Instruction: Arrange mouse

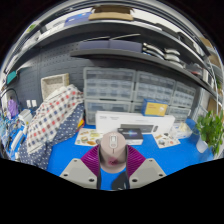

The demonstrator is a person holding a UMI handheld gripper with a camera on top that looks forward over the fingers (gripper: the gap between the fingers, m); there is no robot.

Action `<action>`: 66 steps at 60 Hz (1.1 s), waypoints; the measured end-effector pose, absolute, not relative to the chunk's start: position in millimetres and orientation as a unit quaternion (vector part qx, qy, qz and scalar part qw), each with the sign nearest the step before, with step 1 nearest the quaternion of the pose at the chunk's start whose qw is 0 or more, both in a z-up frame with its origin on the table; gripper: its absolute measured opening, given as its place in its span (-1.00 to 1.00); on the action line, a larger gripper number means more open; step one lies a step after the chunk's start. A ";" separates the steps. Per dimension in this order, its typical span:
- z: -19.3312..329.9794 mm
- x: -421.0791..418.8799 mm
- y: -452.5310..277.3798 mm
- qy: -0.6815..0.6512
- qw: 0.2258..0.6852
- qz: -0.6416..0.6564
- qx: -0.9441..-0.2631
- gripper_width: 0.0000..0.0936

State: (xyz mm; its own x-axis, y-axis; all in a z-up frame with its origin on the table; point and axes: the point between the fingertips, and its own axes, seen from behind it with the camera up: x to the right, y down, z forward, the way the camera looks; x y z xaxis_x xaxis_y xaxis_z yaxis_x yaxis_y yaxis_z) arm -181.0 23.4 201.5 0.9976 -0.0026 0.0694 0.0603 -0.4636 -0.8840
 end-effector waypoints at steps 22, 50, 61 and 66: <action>35.8 -54.4 -6.7 0.002 0.392 -0.012 -0.920 -0.32; -14.3 -53.9 -14.9 -0.002 0.379 0.000 -0.925 -0.06; -15.0 -55.8 -17.4 -0.003 0.362 0.012 -0.932 0.44; -4.7 -49.4 -22.3 -0.010 0.358 -0.017 -0.933 0.60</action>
State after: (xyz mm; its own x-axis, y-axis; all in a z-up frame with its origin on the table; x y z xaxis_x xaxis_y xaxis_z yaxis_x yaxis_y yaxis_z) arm -49.4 -22.3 -4.7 0.9992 0.0061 0.0390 0.0307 -0.7429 -0.6687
